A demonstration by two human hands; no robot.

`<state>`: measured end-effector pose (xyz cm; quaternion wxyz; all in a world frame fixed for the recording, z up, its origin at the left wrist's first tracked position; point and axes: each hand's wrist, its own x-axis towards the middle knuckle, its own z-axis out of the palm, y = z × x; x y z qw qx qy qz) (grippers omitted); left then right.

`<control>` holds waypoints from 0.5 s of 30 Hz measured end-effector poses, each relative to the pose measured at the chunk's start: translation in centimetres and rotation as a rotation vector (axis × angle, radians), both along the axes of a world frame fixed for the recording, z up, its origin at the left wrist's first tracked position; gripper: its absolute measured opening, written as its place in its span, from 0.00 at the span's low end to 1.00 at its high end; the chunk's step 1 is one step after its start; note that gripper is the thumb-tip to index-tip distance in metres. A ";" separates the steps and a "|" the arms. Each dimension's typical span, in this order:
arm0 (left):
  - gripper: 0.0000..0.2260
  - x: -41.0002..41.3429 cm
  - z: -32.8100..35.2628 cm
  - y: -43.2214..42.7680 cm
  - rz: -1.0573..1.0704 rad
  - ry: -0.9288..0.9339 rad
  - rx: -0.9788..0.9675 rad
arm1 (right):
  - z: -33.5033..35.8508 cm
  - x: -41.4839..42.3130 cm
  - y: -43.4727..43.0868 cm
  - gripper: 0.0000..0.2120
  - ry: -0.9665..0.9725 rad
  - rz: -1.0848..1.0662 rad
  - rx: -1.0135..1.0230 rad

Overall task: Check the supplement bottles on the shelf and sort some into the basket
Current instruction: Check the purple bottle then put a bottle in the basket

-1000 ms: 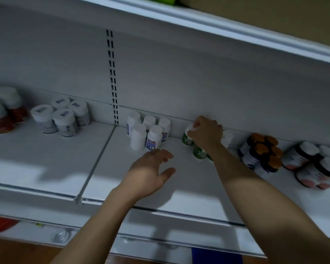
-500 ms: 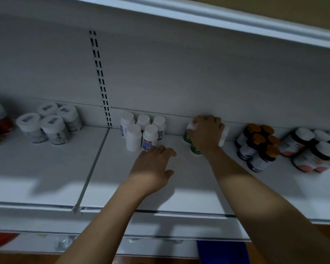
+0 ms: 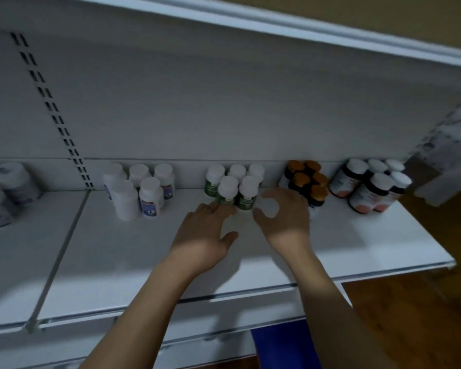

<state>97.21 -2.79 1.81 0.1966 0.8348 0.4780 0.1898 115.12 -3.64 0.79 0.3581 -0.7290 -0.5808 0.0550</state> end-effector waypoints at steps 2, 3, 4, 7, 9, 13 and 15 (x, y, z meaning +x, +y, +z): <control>0.21 1.8 0.9 -0.1 -0.007 0.005 0.012 | 0.3 3.4 -0.7 0.13 0.019 -0.056 -0.022; 0.21 2.7 1.3 -0.2 -0.006 0.013 0.019 | 0.5 5.1 -0.9 0.11 0.006 -0.083 -0.018; 0.21 3.6 1.6 -0.3 -0.002 0.026 0.025 | 0.8 6.8 -1.0 0.09 -0.017 -0.106 -0.007; 0.21 5.9 2.3 -0.8 0.008 0.063 0.031 | 2.0 10.5 -0.7 0.07 -0.029 -0.164 0.014; 0.21 7.4 2.4 -1.2 0.024 0.064 0.022 | 2.4 12.1 -0.1 0.08 -0.013 -0.174 0.004; 0.22 10.0 2.2 -2.5 0.080 0.043 0.025 | 1.6 14.3 1.6 0.15 0.014 -0.176 -0.145; 0.22 11.0 2.1 -3.2 0.109 0.046 0.037 | 0.9 14.8 2.1 0.18 -0.006 -0.145 -0.195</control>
